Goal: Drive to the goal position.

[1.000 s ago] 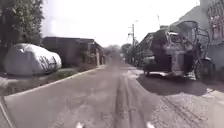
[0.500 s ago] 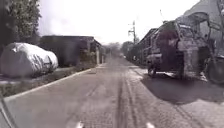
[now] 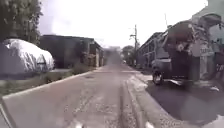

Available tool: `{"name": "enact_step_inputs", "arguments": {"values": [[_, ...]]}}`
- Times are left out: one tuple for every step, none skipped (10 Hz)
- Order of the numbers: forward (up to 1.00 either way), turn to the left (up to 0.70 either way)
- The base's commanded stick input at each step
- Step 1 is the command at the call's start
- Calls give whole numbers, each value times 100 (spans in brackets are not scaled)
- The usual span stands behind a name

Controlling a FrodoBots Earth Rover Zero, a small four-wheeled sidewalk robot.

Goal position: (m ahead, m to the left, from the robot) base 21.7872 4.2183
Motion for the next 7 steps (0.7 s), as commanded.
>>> {"name": "enact_step_inputs", "arguments": {"values": [[100,-1],[100,-22],[100,-34],[100,-23],[100,-7],[100,0],[100,0]]}}
